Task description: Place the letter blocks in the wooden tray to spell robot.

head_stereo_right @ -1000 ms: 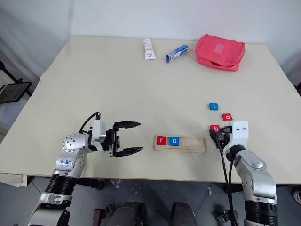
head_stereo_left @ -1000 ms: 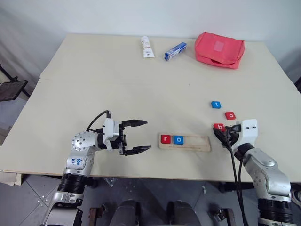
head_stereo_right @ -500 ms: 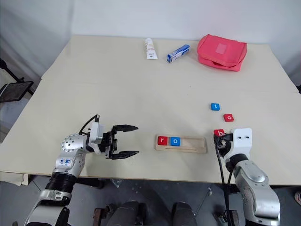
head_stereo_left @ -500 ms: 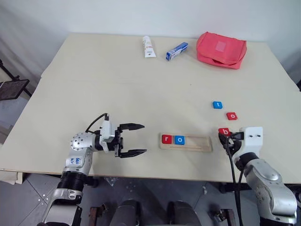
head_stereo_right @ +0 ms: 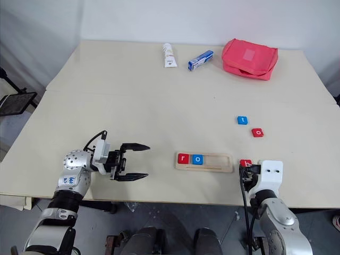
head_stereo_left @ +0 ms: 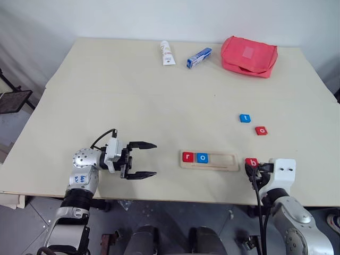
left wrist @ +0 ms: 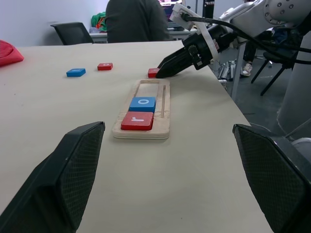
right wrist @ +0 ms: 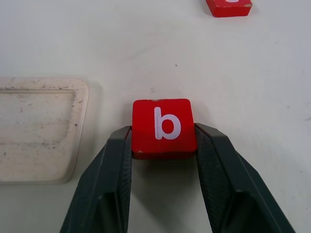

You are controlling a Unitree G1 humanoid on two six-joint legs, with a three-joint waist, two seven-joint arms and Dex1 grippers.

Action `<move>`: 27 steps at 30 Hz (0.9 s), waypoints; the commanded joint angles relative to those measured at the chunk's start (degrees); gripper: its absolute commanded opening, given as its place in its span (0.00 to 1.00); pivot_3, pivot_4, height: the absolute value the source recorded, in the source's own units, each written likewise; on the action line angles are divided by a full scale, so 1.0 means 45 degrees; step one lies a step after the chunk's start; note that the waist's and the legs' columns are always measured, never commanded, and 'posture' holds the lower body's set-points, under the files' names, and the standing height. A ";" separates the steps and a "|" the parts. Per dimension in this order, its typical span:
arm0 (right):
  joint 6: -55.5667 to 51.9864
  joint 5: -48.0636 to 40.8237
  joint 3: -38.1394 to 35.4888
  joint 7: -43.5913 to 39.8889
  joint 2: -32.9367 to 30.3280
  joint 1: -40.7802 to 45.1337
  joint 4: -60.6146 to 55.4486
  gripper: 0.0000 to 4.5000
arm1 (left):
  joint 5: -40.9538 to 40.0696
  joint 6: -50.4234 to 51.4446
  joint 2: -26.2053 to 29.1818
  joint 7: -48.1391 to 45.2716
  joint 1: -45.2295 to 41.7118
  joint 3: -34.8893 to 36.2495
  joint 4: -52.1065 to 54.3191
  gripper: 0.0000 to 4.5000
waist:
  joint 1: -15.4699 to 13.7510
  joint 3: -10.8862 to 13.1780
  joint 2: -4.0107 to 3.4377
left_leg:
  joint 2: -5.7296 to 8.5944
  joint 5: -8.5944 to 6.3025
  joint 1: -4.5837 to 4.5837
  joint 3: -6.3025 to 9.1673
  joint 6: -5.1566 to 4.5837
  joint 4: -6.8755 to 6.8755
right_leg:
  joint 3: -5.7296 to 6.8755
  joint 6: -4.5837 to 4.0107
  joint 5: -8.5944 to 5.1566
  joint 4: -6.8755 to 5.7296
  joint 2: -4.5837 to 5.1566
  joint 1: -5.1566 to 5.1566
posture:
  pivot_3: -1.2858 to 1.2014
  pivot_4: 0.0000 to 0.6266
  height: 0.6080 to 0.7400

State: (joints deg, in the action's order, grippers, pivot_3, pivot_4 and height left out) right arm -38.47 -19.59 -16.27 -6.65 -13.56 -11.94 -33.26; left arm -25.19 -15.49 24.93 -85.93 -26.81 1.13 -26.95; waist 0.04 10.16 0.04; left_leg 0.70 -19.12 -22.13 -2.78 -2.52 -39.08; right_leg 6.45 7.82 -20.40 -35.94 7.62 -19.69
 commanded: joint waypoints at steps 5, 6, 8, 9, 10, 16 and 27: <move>0.0976 -0.0061 -0.0144 -0.0296 0.0108 -0.0053 0.0090 0.78 | -0.0412 0.0258 -0.0116 0.0045 0.0311 0.0067 0.1194 1.00 | 0.0008 0.0000 0.0000 | 0.0001 0.0000 0.0000 0.0003 0.0000 0.0000 | -0.0008 0.0000 0.0000 0.0001 0.0000 0.0001 | 0.52 0.24 1.00; 0.1062 -0.0091 -0.0160 -0.0404 0.0056 -0.0106 0.0058 0.86 | -0.0438 0.0327 -0.0139 0.0090 0.0376 0.0063 0.1341 1.00 | 0.0007 0.0000 0.0000 | 0.0001 0.0000 0.0000 0.0003 0.0000 0.0000 | -0.0008 0.0000 0.0000 0.0000 -0.0001 0.0001 | 0.52 0.24 1.00; 0.1145 -0.0226 -0.0238 -0.0785 -0.0176 -0.0297 -0.0145 0.99 | -0.0476 0.0453 -0.0151 0.0132 0.0512 0.0071 0.1618 1.00 | 0.0006 0.0000 0.0000 | 0.0000 0.0000 0.0000 0.0003 0.0000 0.0000 | -0.0016 0.0000 0.0000 0.0000 -0.0002 0.0000 | 0.52 0.24 1.00; 0.1153 -0.0346 -0.0325 -0.1083 -0.0386 -0.0386 -0.0268 0.99 | -0.0485 0.0511 -0.0151 0.0148 0.0564 0.0081 0.1725 1.00 | 0.0006 0.0000 0.0000 | 0.0000 0.0000 0.0000 0.0003 0.0000 0.0000 | -0.0024 0.0000 0.0000 0.0001 -0.0001 0.0002 | 0.52 0.24 1.00; 0.1137 -0.0465 -0.0413 -0.1377 -0.0603 -0.0455 -0.0361 0.99 | -0.0488 0.0553 -0.0151 0.0163 0.0603 0.0088 0.1805 1.00 | 0.0003 0.0000 0.0000 | 0.0000 0.0000 0.0000 0.0003 0.0000 0.0000 | -0.0027 0.0000 0.0000 0.0001 -0.0001 0.0002 | 0.52 0.24 1.00; 0.1358 -0.0803 -0.0926 -0.4714 -0.3918 -0.0888 -0.0173 0.99 | -0.0507 0.0669 -0.0248 0.0505 0.0900 0.0045 0.2347 1.00 | -0.0004 0.0002 -0.0008 | 0.0001 -0.0001 0.0000 0.0004 -0.0002 -0.0001 | -0.0036 0.0000 0.0000 0.0005 -0.0002 0.0006 | 0.52 0.24 1.00; 0.4938 0.0490 0.0377 -1.1642 -1.0226 0.1284 0.5204 0.99 | -0.0338 0.0547 -0.0644 0.1229 0.1534 -0.0322 0.2938 1.00 | -0.0026 0.0007 -0.0008 | 0.0009 0.0000 0.0006 -0.0006 -0.0029 -0.0005 | -0.0024 0.0001 0.0001 0.0066 0.0011 0.0046 | 0.52 0.24 1.00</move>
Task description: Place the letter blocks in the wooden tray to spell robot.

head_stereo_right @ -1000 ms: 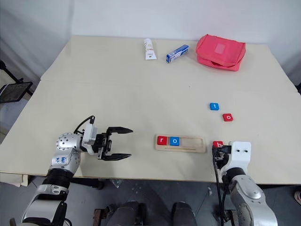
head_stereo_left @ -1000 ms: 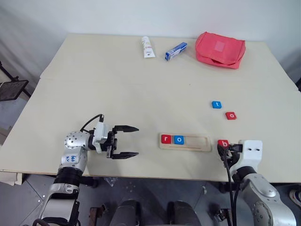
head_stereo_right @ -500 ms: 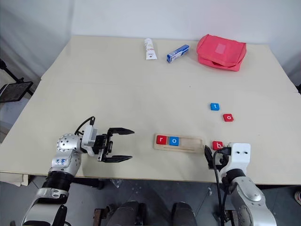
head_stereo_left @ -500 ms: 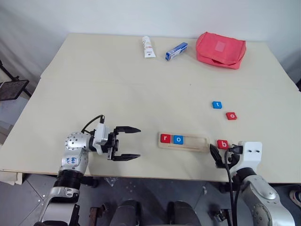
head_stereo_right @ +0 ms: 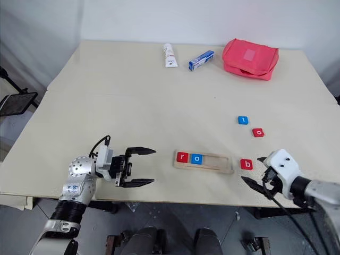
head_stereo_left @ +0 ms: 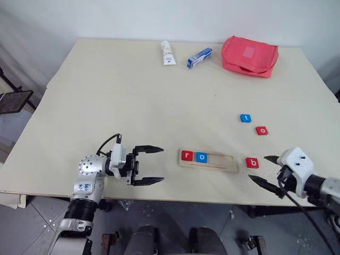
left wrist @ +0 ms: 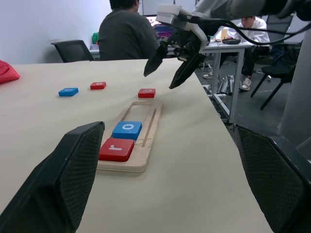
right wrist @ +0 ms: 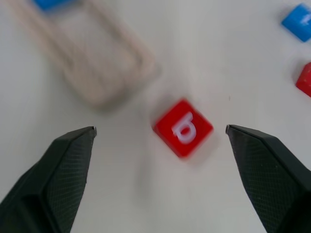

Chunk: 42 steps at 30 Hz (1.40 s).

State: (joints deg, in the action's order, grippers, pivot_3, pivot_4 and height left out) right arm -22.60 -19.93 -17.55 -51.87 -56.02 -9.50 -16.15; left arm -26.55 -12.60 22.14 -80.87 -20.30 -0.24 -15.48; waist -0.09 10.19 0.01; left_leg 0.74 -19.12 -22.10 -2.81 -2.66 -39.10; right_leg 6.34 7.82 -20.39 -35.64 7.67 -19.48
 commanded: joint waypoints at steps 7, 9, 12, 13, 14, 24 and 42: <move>0.3946 0.1847 0.3076 -0.4267 -0.1240 0.4444 0.5539 0.99 | -0.0026 -0.0097 0.0007 0.0490 0.0466 -0.0042 0.0818 1.00 | 0.0040 0.0001 0.0000 | 0.0005 0.0002 -0.0007 0.0001 -0.0003 -0.0010 | 0.0039 0.0003 0.0001 0.0007 0.0016 0.0004 | 0.52 0.24 1.00; 0.4519 0.2124 0.3547 -0.4722 -0.1087 0.5148 0.6358 0.99 | -0.0048 -0.0092 0.0039 0.0611 0.0666 -0.0040 0.1030 1.00 | 0.0039 0.0002 0.0000 | 0.0002 0.0005 -0.0009 -0.0002 -0.0006 -0.0009 | 0.0046 0.0003 0.0001 0.0016 0.0020 0.0003 | 0.52 0.24 1.00; 0.5112 0.2486 0.4106 -0.4966 -0.0697 0.6062 0.7238 0.99 | -0.0061 -0.0031 0.0087 0.0847 0.0987 -0.0035 0.1385 1.00 | 0.0018 0.0002 0.0000 | -0.0007 0.0005 -0.0011 0.0012 -0.0005 -0.0003 | 0.0068 0.0003 0.0002 0.0007 0.0018 0.0000 | 0.52 0.24 1.00; 0.5202 0.2579 0.4233 -0.4998 -0.0595 0.6276 0.7456 0.99 | -0.0067 -0.0024 0.0109 0.0900 0.1074 -0.0035 0.1482 1.00 | 0.0009 0.0002 0.0000 | -0.0007 0.0006 -0.0013 0.0020 -0.0004 -0.0005 | 0.0075 0.0003 0.0002 0.0005 0.0019 0.0001 | 0.52 0.24 1.00; 0.5254 0.2632 0.4305 -0.5021 -0.0536 0.6386 0.7576 0.99 | -0.0086 -0.0027 0.0141 0.0920 0.1140 -0.0030 0.1546 1.00 | 0.0009 0.0002 0.0000 | -0.0003 0.0005 -0.0015 0.0021 -0.0004 -0.0006 | 0.0076 0.0003 0.0002 0.0007 0.0024 0.0002 | 0.52 0.24 1.00; 0.5479 0.3122 0.4973 -0.5535 -0.0429 0.7231 0.8443 0.51 | -0.0080 -0.0018 0.0239 0.1340 0.1409 -0.0031 0.1851 1.00 | 0.0025 0.0000 0.0003 | -0.0005 0.0006 -0.0008 0.0025 -0.0003 -0.0025 | 0.0078 0.0003 0.0002 0.0009 0.0023 0.0025 | 0.52 0.24 1.00; -0.2695 0.0836 0.4445 -0.4511 -0.0556 0.8145 0.1316 0.33 | 0.0122 -0.0648 0.0028 0.0905 0.0109 -0.0123 0.0044 1.00 | -0.0028 0.0005 -0.0005 | -0.0001 0.0006 -0.0031 0.0045 -0.0001 -0.0023 | 0.0078 0.0003 0.0002 0.0006 0.0026 0.0000 | 0.52 0.24 1.00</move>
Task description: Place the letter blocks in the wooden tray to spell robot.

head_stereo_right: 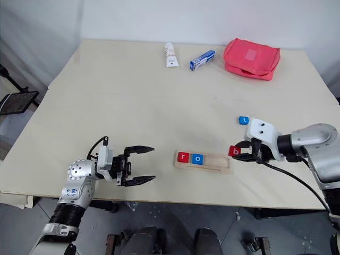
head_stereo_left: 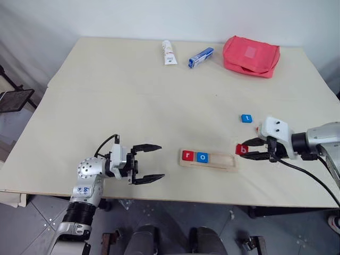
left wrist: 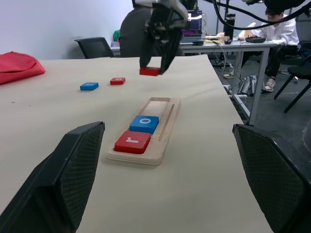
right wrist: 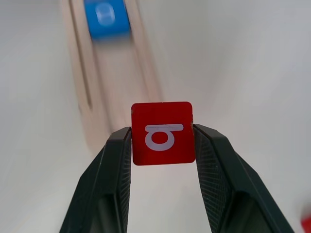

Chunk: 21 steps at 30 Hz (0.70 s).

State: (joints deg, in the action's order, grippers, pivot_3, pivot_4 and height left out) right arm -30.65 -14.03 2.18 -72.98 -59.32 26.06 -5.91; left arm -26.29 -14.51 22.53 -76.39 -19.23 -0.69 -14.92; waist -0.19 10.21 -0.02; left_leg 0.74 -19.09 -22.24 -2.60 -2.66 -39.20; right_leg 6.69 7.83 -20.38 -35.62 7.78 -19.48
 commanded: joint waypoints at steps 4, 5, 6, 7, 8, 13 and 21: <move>-0.1471 0.0206 0.1683 0.0839 0.1290 0.1069 -0.1370 0.33 | 0.0014 -0.0308 -0.0074 -0.0269 -0.0140 -0.0083 -0.0137 1.00 | 0.0050 0.0000 0.0000 | 0.0002 0.0000 -0.0001 0.0007 0.0000 0.0000 | -0.0001 0.0000 0.0000 -0.0001 0.0000 -0.0003 | 0.52 0.24 1.00; -0.1428 0.0397 0.1958 0.0952 0.1468 0.1191 -0.1256 0.33 | 0.0002 -0.0317 -0.0083 -0.0293 -0.0124 -0.0103 -0.0110 1.00 | 0.0054 0.0000 0.0000 | 0.0001 0.0002 -0.0001 0.0007 0.0004 0.0001 | 0.0000 0.0000 0.0000 -0.0004 -0.0002 -0.0005 | 0.52 0.24 1.00; -0.1437 0.0497 0.2150 0.1032 0.1590 0.1289 -0.1166 0.33 | -0.0006 -0.0311 -0.0085 -0.0303 -0.0109 -0.0116 -0.0072 1.00 | 0.0056 0.0000 0.0000 | 0.0002 0.0003 -0.0003 0.0007 0.0006 0.0002 | 0.0000 0.0000 0.0000 -0.0005 -0.0002 -0.0009 | 0.52 0.24 1.00; -0.1410 0.0527 0.2259 0.1031 0.1630 0.1347 -0.1111 0.33 | -0.0015 -0.0296 -0.0086 -0.0307 -0.0102 -0.0119 -0.0034 1.00 | 0.0039 0.0000 0.0000 | 0.0002 0.0003 -0.0004 0.0006 0.0006 0.0003 | 0.0003 0.0000 0.0000 -0.0008 -0.0002 -0.0013 | 0.52 0.24 1.00; -0.1369 0.0577 0.2360 0.1029 0.1658 0.1396 -0.1045 0.33 | -0.0026 -0.0282 -0.0079 -0.0311 -0.0090 -0.0110 -0.0003 1.00 | 0.0013 0.0000 -0.0001 | 0.0005 0.0003 -0.0007 0.0007 0.0005 0.0003 | 0.0006 0.0000 0.0000 -0.0010 0.0001 -0.0013 | 0.52 0.24 1.00; -0.1055 0.0875 0.2805 0.1059 0.1791 0.1560 -0.0684 0.33 | -0.0068 -0.0280 0.0015 -0.0348 0.0081 -0.0054 0.0172 1.00 | 0.0020 0.0000 0.0000 | 0.0030 0.0002 -0.0014 0.0034 0.0002 0.0003 | 0.0030 0.0001 0.0000 -0.0015 0.0021 -0.0010 | 0.52 0.24 1.00; -0.0588 0.1252 0.3146 0.0934 0.1771 0.1545 -0.0344 0.33 | -0.0065 -0.0236 0.0040 -0.0229 0.0298 -0.0028 0.0418 1.00 | 0.0045 0.0000 0.0000 | 0.0027 0.0003 -0.0014 0.0039 0.0003 0.0005 | 0.0041 0.0001 0.0000 -0.0020 0.0020 -0.0011 | 0.52 0.24 1.00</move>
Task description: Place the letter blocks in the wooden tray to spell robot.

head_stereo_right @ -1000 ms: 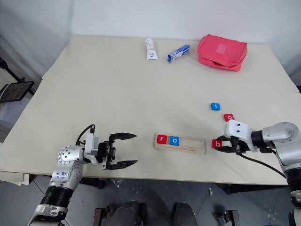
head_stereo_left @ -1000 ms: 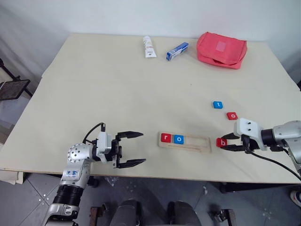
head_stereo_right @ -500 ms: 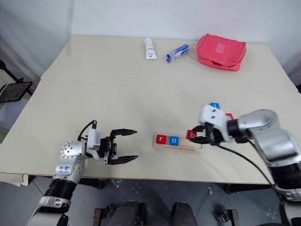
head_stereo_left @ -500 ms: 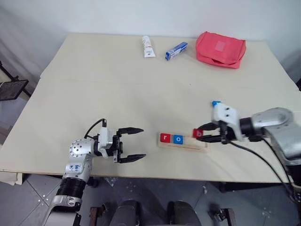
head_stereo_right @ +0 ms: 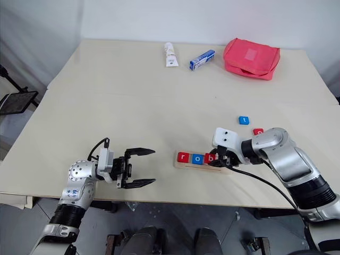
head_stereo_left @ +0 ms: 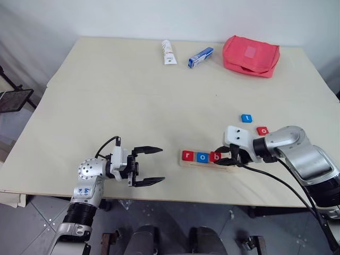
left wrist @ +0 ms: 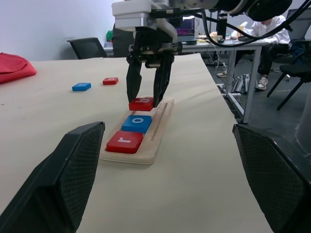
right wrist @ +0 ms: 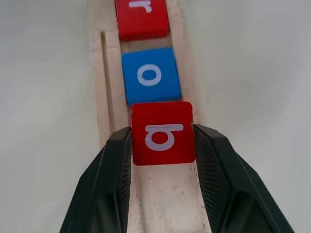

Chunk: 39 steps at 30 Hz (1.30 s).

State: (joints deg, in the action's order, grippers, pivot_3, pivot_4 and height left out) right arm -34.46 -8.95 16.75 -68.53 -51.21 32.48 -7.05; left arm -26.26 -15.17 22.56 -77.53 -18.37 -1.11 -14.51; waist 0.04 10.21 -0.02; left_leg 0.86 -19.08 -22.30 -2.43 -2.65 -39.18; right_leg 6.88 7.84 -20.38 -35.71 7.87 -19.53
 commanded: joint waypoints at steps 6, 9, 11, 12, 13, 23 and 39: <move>0.0163 -0.0155 -0.0102 -0.0493 -0.0105 0.0120 -0.0405 0.63 | -0.0041 -0.0090 -0.0046 0.0097 0.0048 0.0020 0.0289 1.00 | -0.0001 0.0000 0.0000 | 0.0002 0.0000 0.0000 0.0005 0.0000 0.0000 | 0.0005 0.0000 0.0000 0.0000 0.0002 0.0002 | 0.52 0.24 1.00; -0.0045 -0.0216 -0.0238 -0.0467 -0.0092 0.0085 -0.0550 0.85 | -0.0036 -0.0080 -0.0071 0.0131 -0.0007 0.0016 0.0241 1.00 | -0.0001 0.0000 0.0000 | 0.0001 0.0000 0.0000 0.0005 0.0000 0.0000 | 0.0004 0.0000 0.0000 -0.0001 0.0002 0.0002 | 0.52 0.24 1.00; -0.0178 -0.0310 -0.0381 -0.0473 -0.0163 0.0025 -0.0725 0.99 | -0.0031 -0.0078 -0.0073 0.0123 -0.0037 0.0008 0.0208 1.00 | -0.0006 0.0000 0.0000 | 0.0002 0.0000 -0.0001 0.0006 0.0000 0.0000 | 0.0006 0.0000 0.0000 -0.0001 0.0002 0.0002 | 0.52 0.24 1.00; -0.0257 -0.0365 -0.0450 -0.0454 -0.0189 0.0002 -0.0808 0.99 | -0.0030 -0.0078 -0.0074 0.0120 -0.0046 0.0004 0.0201 1.00 | -0.0006 0.0000 0.0000 | 0.0002 0.0000 -0.0001 0.0007 0.0000 0.0000 | 0.0006 0.0000 0.0000 -0.0001 0.0002 0.0003 | 0.52 0.24 1.00; -0.0342 -0.0434 -0.0575 -0.0402 -0.0235 -0.0049 -0.0906 0.99 | -0.0028 -0.0073 -0.0078 0.0120 -0.0063 0.0000 0.0186 1.00 | -0.0005 0.0000 0.0000 | 0.0002 0.0000 -0.0001 0.0008 0.0000 0.0000 | 0.0005 0.0000 0.0000 -0.0001 0.0003 0.0002 | 0.52 0.24 1.00; -0.0242 -0.0896 -0.2323 0.0374 -0.0785 -0.2029 -0.1385 0.71 | 0.0021 -0.0085 -0.0160 0.0043 -0.0307 -0.0045 -0.0116 1.00 | -0.0073 0.0000 0.0001 | 0.0013 0.0000 -0.0005 0.0032 -0.0001 0.0001 | 0.0023 0.0000 0.0000 -0.0001 0.0010 0.0011 | 0.52 0.24 1.00; 0.0533 -0.0648 -0.1908 0.0912 -0.0101 -0.2151 -0.0280 0.01 | -0.0123 0.0101 0.0161 -0.0042 -0.0136 0.0125 0.0146 1.00 | -0.0023 0.0000 0.0001 | 0.0010 0.0000 -0.0005 0.0030 0.0000 0.0001 | 0.0038 0.0000 0.0000 0.0000 0.0011 0.0012 | 0.52 0.24 1.00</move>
State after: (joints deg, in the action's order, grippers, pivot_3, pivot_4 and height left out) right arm -33.32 -12.01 8.62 -64.44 -51.92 22.05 -8.11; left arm -26.29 -14.86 22.83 -77.60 -19.60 -1.04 -15.86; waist -0.06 10.22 -0.02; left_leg 0.91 -19.08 -22.33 -2.29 -2.65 -39.18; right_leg 7.05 7.84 -20.38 -35.71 7.92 -19.48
